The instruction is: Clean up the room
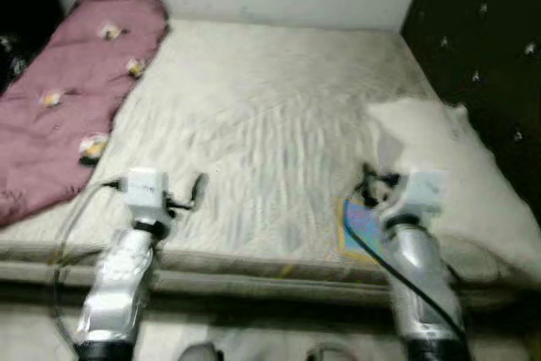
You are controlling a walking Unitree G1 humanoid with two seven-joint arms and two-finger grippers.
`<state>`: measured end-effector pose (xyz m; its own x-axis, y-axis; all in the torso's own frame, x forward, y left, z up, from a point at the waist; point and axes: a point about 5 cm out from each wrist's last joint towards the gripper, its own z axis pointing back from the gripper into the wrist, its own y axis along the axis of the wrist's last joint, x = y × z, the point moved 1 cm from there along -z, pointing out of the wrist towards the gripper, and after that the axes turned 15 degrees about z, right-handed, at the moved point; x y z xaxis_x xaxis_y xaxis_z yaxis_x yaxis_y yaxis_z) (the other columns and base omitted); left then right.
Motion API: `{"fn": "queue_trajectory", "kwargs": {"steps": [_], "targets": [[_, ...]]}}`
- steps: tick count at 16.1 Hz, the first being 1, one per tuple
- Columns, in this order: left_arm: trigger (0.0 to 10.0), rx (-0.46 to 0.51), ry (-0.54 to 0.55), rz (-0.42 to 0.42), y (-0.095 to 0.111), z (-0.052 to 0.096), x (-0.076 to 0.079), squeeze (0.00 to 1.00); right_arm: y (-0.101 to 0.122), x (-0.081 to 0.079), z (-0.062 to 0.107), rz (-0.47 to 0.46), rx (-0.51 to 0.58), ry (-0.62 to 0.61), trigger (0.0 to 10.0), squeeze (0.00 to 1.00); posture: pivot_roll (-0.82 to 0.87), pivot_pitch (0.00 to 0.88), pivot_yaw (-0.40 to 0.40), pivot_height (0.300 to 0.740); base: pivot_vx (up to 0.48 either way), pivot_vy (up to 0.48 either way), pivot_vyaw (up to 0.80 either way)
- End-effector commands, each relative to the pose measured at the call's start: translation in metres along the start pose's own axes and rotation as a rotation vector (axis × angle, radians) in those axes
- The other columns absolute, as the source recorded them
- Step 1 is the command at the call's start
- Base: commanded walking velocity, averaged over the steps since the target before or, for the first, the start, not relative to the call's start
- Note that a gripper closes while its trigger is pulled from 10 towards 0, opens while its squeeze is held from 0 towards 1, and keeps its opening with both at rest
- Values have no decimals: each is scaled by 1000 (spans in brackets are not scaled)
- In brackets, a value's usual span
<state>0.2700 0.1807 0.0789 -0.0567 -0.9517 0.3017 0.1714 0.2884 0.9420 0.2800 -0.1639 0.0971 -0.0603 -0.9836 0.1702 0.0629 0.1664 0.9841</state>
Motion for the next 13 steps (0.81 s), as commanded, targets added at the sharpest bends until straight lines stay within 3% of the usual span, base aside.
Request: {"fn": "queue_trajectory", "kwargs": {"steps": [1, 10, 13], "targets": [[10000, 16, -27, 15, 3, -3, 7, 0, -3, 10, 0, 20, -22, -22, 10000, 0, -16, 0, -8, 740, 0, 480, 0], [10000, 22, -33, 22, 4, -3, 9, 0, -3, 7, -1, 14, -30, 2, 10000, 0, -24, 0, -7, 740, 0, 480, -69], [10000, 26, -69, 28, 5, -3, 13, 0, -3, 6, -1, 17, -26, 9, 10000, 0, -26, 0, -6, 740, 0, 0, 0]]}}
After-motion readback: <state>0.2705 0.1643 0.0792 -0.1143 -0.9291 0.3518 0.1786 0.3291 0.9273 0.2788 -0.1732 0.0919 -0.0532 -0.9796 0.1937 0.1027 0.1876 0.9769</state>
